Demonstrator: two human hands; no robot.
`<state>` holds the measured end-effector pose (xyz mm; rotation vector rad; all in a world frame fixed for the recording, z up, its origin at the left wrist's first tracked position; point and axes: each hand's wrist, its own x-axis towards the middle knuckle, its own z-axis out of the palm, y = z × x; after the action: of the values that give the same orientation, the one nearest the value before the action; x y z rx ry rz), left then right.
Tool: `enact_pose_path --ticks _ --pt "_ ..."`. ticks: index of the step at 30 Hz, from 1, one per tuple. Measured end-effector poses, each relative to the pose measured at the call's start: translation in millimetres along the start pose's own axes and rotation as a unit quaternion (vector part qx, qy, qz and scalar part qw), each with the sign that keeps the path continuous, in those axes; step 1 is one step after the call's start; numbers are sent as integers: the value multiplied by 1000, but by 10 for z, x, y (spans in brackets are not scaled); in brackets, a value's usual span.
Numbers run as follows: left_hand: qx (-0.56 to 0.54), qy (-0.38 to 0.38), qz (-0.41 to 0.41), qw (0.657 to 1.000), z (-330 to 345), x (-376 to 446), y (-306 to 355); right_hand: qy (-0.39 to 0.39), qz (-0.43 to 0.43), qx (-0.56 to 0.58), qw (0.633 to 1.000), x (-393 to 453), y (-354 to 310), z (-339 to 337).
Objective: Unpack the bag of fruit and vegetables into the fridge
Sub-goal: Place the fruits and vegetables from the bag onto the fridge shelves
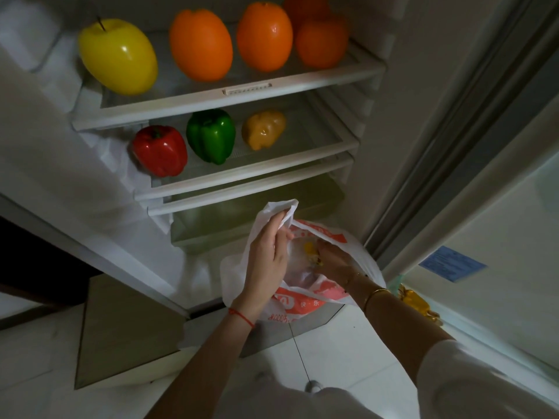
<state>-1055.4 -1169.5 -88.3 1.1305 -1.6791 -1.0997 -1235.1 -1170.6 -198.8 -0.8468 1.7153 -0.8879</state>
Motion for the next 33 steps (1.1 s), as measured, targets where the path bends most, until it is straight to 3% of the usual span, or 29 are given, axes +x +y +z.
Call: enact_pose_path --ticks 3,7,10,14,19,26,33 --pt "0 1 4 1000 17 -1 -9 -41 -2 -58 997 -29 -20 -35" --pt "0 3 3 1000 19 -15 -6 61 -11 -65 996 22 40 42" --pt "-5 3 -1 1000 21 -32 19 59 -41 -151 986 57 45 59" --pt "3 7 9 1000 7 -33 3 18 -109 -415 903 84 -26 44" --pt "0 12 15 1000 -23 -26 -19 -8 -141 -294 945 -44 -150 70" --pt "-1 22 20 1000 -10 -58 2 -14 -199 -220 955 -523 -291 -126" --pt "-1 17 21 1000 73 -169 58 67 -207 -200 955 -1136 -342 -671"
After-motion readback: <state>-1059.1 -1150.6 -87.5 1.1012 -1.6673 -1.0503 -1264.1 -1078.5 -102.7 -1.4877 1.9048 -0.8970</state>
